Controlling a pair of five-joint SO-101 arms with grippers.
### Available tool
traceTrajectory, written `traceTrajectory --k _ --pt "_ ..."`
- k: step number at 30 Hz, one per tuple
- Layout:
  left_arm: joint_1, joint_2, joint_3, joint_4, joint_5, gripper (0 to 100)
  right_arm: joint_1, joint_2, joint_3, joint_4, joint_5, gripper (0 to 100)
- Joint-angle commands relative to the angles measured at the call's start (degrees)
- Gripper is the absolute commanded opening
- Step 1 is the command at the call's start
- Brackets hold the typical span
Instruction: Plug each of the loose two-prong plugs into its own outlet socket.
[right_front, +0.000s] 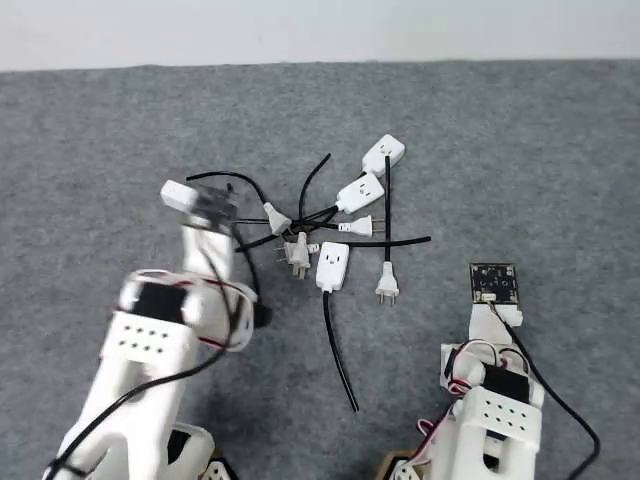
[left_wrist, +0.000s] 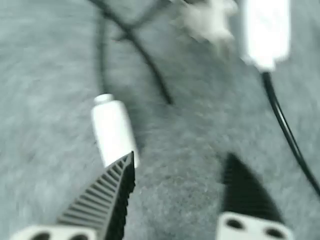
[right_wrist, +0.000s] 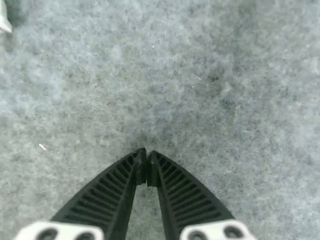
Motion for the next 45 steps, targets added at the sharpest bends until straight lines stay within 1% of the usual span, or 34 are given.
traceTrajectory --k 1,3,6,11,15,20,25,30,35,37,42,45 --pt "5.0 4.7 0.7 -6.0 -3.3 5 0.3 -1.0 -0.8 0.1 0.4 0.9" --pt "5.0 8.4 0.7 -9.1 -3.2 5 0.3 -1.0 -0.8 0.1 0.4 0.9" --pt "5.0 13.3 0.3 -12.7 -3.5 1 0.3 -1.0 -0.8 0.1 0.4 0.9" --pt "4.0 17.8 0.2 -13.9 -3.5 1 0.4 -1.0 -0.8 0.1 0.4 0.9" --pt "-1.5 18.0 0.4 -16.5 -3.7 1 0.3 -1.0 -0.8 0.1 0.5 0.9" --pt "-6.7 18.5 1.2 -19.0 -7.6 1 0.3 -1.0 -0.8 0.1 0.7 0.9" --pt "-9.4 18.5 4.0 -22.2 -7.6 1 0.3 -1.0 -0.8 0.1 0.7 0.9" --pt "-12.4 18.3 4.4 -22.6 -7.6 2 0.3 -1.0 -0.8 0.1 0.7 0.9" --pt "-12.5 18.5 4.5 -22.4 -7.6 2 0.3 -1.0 -0.8 0.1 0.6 0.9" --pt "-12.7 18.5 4.5 -22.0 -7.7 5 0.3 -1.0 -0.8 0.1 0.6 0.9" --pt "-12.9 16.5 2.9 -17.3 -11.3 19 0.3 -1.0 -0.8 0.1 0.7 0.9" --pt "-12.7 12.3 1.2 -13.8 -12.3 23 0.3 -1.0 -0.8 0.1 0.8 0.9"
